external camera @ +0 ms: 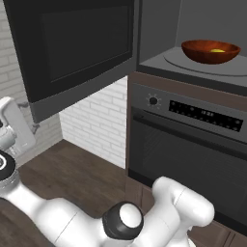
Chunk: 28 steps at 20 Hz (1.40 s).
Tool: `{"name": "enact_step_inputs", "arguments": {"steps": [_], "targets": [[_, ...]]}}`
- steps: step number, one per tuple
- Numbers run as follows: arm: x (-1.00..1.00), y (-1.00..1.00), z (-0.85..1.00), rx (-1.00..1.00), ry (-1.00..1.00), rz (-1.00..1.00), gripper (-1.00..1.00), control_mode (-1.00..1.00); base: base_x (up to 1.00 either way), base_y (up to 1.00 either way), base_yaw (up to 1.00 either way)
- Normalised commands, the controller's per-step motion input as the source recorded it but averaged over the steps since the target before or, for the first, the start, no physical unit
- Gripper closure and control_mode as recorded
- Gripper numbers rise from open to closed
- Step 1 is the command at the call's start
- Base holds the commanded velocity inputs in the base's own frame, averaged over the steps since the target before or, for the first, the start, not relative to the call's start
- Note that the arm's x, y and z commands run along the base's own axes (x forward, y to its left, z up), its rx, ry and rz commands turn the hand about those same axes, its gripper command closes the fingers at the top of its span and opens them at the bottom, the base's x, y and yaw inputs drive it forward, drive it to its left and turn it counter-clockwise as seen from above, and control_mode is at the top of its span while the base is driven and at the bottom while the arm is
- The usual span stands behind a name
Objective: Pick the lemon wedge from the sink and place it in the bowl. Then pick the bowl and place it in the microwave. Then close the microwave door and press the start button.
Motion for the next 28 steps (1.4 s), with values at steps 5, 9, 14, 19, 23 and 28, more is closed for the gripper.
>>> {"name": "enact_step_inputs", "arguments": {"steps": [5,9,14,19,23,28], "targets": [[0.08,-0.26,0.04,-0.07,-0.15,0.00,-1.00,-1.00,0.00,0.00,0.00],[0.00,-0.65,0.25,0.00,-0.25,0.00,-1.00,-1.00,0.00,0.00,0.00],[-0.01,-0.68,0.34,0.00,-0.28,0.00,-1.00,-1.00,0.00,0.00,0.00],[-0.22,-0.67,0.33,0.00,-0.28,0.00,-1.00,-1.00,0.00,0.00,0.00],[-0.83,-0.52,0.58,0.04,-0.41,0.00,-1.00,-1.00,0.00,0.00,0.00],[-0.52,-0.56,0.66,0.10,-0.37,0.00,-1.00,-1.00,0.00,0.00,0.00]]}}
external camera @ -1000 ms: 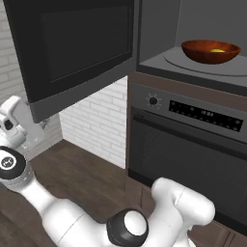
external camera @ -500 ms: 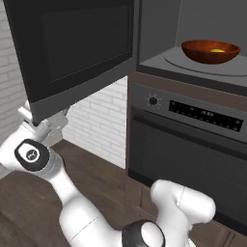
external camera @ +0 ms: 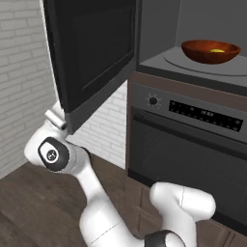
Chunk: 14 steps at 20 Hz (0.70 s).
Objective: Pick the lemon wedge from the sink and place it in the bowl. Then pick the bowl and place it in the microwave. Then close the microwave door and press the start button.
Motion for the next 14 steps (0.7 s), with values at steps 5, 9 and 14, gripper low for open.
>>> {"name": "enact_step_inputs", "arguments": {"steps": [5,9,14], "targets": [[-0.58,-0.63,0.77,0.18,-0.27,0.00,-1.00,-1.00,0.00,0.00,0.00],[-0.78,-0.61,0.71,0.30,-0.18,0.01,-1.00,-1.00,0.00,0.00,0.00],[-0.86,-0.68,0.55,0.43,-0.10,0.02,-1.00,-1.00,0.00,0.00,0.00]]}}
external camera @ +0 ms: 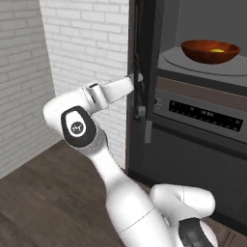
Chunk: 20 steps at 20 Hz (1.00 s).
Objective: Pick the lemon wedge from the sink and place it in the bowl. Then pick the bowl and place it in the microwave. Then close the microwave door and press the start button.
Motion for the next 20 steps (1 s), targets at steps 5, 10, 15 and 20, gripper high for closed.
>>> {"name": "enact_step_inputs", "arguments": {"steps": [5,10,15,20], "targets": [[-0.16,-0.73,0.21,0.53,-0.02,0.10,-1.00,-1.00,0.00,0.00,0.00],[0.08,-0.76,0.09,0.35,0.00,0.17,-1.00,-1.00,0.00,0.00,0.00],[0.43,-0.90,-0.06,0.10,-0.04,0.11,-1.00,-1.00,0.00,0.00,0.00],[0.66,-0.77,-0.21,0.00,-0.08,0.07,-1.00,-1.00,0.00,0.00,0.00]]}}
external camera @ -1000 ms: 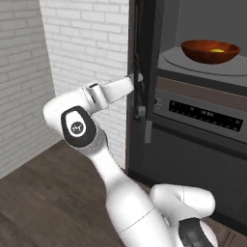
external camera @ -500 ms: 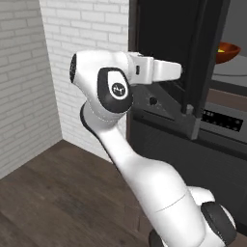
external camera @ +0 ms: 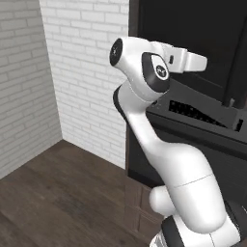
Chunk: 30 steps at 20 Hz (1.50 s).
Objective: Pick the lemon wedge from the sink and place it in the bowl. Then pick the bowl and place it in the microwave. Then close the microwave door and press the start button.
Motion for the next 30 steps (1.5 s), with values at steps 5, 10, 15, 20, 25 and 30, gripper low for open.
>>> {"name": "enact_step_inputs", "arguments": {"steps": [5,10,15,20,25,30], "targets": [[0.69,-0.60,-0.06,0.02,-0.01,0.11,-1.00,-1.00,0.00,0.00,0.00],[0.30,-0.51,0.00,0.05,-0.02,0.09,-1.00,-1.00,0.00,0.00,0.00],[0.44,-0.47,0.00,0.03,0.00,0.14,-1.00,-1.00,0.00,0.00,0.00],[0.47,-0.49,-0.03,0.00,0.00,0.15,-1.00,-1.00,0.00,0.00,0.00],[0.47,-0.50,-0.07,0.00,0.00,0.12,-1.00,-1.00,0.00,0.00,0.00],[0.09,-0.10,-0.08,0.00,-0.02,0.06,-1.00,-1.00,0.00,0.00,0.00]]}}
